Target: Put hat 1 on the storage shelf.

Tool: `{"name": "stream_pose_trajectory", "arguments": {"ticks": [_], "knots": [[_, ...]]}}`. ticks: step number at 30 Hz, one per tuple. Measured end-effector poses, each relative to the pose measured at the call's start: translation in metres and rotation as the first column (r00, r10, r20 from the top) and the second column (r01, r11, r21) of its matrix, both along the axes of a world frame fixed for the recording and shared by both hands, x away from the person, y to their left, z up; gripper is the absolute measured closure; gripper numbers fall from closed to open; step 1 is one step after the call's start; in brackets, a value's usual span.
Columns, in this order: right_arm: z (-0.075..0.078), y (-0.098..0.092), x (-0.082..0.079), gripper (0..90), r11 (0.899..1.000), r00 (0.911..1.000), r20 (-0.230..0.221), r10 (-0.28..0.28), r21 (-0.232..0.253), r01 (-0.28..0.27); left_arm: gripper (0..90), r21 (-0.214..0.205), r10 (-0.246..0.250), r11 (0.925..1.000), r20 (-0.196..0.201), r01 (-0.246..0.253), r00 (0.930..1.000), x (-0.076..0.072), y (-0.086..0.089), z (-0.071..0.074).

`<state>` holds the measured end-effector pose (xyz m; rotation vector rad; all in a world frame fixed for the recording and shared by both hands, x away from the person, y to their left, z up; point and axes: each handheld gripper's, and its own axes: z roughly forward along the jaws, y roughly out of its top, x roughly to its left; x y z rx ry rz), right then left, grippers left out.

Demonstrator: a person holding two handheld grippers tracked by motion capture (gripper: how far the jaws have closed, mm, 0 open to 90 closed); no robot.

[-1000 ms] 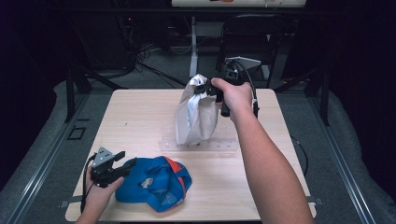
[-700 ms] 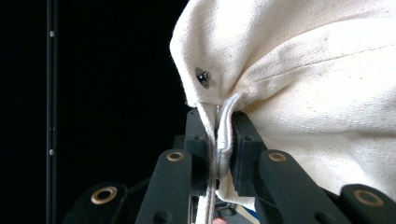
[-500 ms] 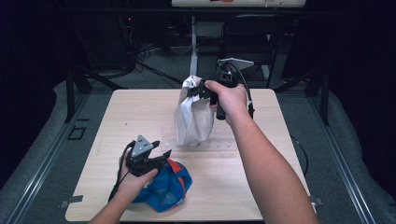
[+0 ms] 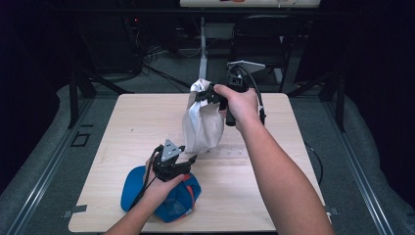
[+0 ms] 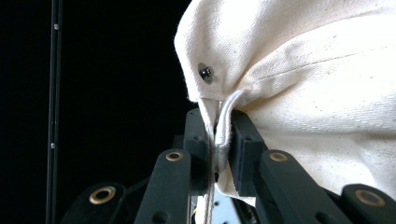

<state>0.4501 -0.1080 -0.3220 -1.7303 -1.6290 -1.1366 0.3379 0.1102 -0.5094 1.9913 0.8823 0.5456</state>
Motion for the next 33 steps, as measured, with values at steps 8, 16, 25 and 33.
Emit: {"name": "stream_pose_trajectory", "arguments": {"ticks": [8, 16, 25, 33], "knots": [[0.001, -0.002, -0.002, 79.2, 1.0, 1.0, 0.007, -0.001, 0.003, 0.001, 72.8, 0.015, -0.002, 0.9999, 0.006, 0.001, 1.0, 0.005, 0.007, -0.001], [0.003, 0.003, -0.003, 80.1, 1.0, 0.9999, 0.013, 0.002, 0.009, -0.002, 78.6, -0.033, -0.02, 0.9993, 0.011, 0.02, 0.9997, 0.008, 0.022, 0.004], [0.004, 0.001, -0.003, 80.9, 1.0, 0.9999, 0.015, 0.004, 0.0, -0.004, 79.7, -0.095, -0.056, 0.9939, -0.001, 0.055, 0.9985, 0.012, 0.033, 0.004], [0.002, 0.001, -0.003, 80.8, 1.0, 0.9999, 0.016, 0.002, -0.011, -0.002, 79.7, -0.11, -0.052, 0.9926, -0.005, 0.051, 0.9986, 0.012, 0.036, -0.001]]}}
